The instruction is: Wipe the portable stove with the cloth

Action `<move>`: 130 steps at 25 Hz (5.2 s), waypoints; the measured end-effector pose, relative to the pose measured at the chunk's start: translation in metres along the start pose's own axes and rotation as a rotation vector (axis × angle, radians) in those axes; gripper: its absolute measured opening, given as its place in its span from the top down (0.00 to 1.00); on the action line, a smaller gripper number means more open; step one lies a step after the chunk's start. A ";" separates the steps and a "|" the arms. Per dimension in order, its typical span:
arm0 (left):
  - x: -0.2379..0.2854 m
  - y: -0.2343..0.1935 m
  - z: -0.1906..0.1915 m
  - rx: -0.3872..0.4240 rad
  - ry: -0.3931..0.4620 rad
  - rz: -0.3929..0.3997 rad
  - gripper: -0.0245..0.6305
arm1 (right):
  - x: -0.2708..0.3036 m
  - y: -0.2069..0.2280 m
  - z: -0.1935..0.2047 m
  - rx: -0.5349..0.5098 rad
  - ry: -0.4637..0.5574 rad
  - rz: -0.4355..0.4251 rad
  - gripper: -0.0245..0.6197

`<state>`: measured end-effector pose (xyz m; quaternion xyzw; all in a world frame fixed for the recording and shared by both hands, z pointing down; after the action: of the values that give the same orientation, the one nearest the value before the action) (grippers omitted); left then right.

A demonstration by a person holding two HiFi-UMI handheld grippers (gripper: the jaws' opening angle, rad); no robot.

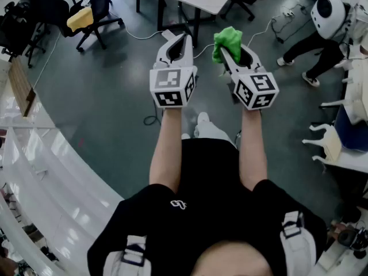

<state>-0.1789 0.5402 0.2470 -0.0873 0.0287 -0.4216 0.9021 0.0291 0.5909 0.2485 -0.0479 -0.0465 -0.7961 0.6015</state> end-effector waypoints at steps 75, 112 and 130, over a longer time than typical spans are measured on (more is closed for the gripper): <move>0.540 -0.242 0.032 -0.099 -0.198 -0.186 0.97 | 0.523 0.358 0.022 0.127 -0.211 -0.198 0.76; 0.616 -0.347 0.104 -0.259 -0.411 -0.168 0.97 | 0.676 0.316 0.099 -0.263 -0.644 -0.319 0.75; 0.659 -0.339 0.099 -0.222 -0.452 -0.052 0.97 | 0.672 0.377 0.099 -0.086 -0.600 -0.100 0.75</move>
<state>0.0010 -0.1638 0.4206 -0.2783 -0.1298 -0.4089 0.8594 0.2112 -0.1392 0.4418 -0.3039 -0.1905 -0.7762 0.5185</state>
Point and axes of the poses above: the fingertips, and each gripper's own axes: x forward along the fingers, y to its right, z out of its underside, the point moved 10 cm from there along -x, backward along the fingers, and after that the axes turned 1 degree about z, right-handed, at the moved point
